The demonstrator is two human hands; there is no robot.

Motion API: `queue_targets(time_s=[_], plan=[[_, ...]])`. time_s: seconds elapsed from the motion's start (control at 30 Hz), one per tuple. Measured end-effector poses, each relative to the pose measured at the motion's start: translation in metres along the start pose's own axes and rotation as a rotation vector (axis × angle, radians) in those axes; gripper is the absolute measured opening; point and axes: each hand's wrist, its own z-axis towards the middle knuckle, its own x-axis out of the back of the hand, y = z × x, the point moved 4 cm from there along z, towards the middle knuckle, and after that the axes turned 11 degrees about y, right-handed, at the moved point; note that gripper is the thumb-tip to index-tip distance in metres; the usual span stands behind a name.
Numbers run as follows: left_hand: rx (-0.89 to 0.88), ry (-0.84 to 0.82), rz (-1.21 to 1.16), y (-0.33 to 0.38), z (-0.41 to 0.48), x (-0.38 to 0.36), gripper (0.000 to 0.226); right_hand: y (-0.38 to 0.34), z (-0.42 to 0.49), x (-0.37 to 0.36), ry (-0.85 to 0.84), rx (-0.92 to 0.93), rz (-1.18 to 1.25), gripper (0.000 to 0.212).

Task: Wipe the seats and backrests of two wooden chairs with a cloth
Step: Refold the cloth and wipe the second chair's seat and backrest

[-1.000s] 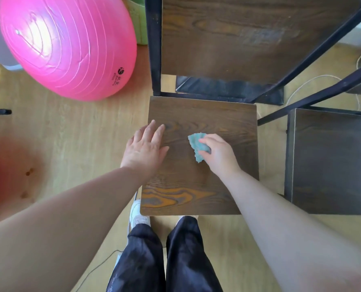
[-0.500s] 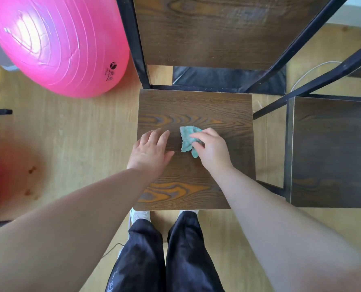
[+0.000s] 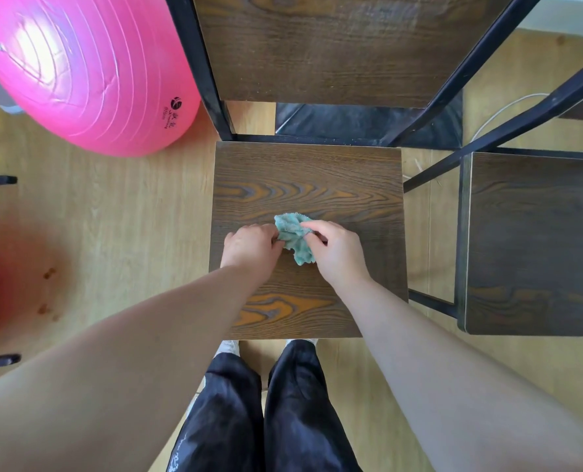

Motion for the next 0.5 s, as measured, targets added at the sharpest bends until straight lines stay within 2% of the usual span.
queue_targets(time_s=[0.17, 0.37, 0.5], plan=[[0.021, 0.010, 0.024, -0.012, 0.005, 0.006, 0.017, 0.011, 0.008, 0.015, 0.065, -0.176, 0.005, 0.021], [0.069, 0.039, -0.003, -0.025, 0.010, 0.020, 0.015, 0.025, 0.018, 0.036, 0.205, -0.343, 0.092, 0.024], [0.073, 0.075, -0.073, -0.026, 0.012, 0.028, 0.015, 0.030, 0.020, 0.049, 0.221, -0.408, 0.144, 0.023]])
